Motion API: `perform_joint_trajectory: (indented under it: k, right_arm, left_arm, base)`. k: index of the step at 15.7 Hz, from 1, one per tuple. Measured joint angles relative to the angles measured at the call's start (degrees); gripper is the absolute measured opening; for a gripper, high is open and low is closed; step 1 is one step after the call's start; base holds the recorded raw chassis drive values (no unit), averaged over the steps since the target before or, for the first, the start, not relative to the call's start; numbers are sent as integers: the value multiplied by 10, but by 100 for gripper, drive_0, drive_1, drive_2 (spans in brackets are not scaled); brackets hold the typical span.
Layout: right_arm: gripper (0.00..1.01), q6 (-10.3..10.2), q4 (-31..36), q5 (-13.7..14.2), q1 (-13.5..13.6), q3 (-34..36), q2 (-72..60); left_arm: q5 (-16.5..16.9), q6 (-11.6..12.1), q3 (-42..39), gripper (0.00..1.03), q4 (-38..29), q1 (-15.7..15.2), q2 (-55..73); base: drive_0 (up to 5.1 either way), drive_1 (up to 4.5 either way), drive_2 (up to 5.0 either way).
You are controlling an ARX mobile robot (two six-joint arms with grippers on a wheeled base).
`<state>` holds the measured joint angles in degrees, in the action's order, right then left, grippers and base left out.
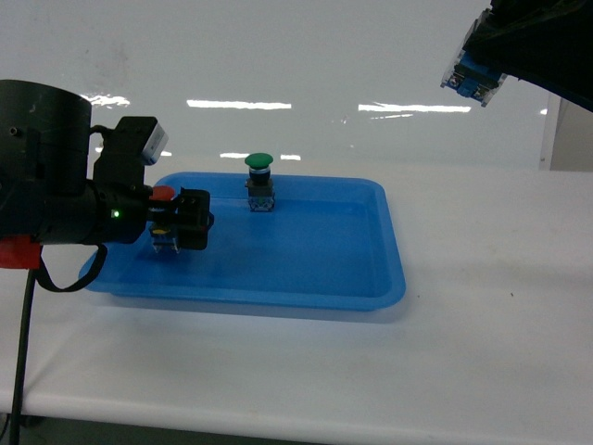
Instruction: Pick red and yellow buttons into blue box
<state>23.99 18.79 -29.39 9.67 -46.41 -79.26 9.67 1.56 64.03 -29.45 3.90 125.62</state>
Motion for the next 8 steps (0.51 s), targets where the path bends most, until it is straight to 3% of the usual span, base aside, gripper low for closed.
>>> perform_joint_trajectory:
  k: [2,7,8]
  right_arm:
    - [37,0,0,0,0,0,0]
    - [37,0,0,0,0,0,0]
    - [37,0,0,0,0,0,0]
  left_arm:
    - [0,1,0,95,0,0,0]
    - [0,2,0,28,1,0,0]
    - [0,2,0,24,0,0,0]
  base:
    - [0,0,0]
    - [0,0,0]
    - [0,0,0]
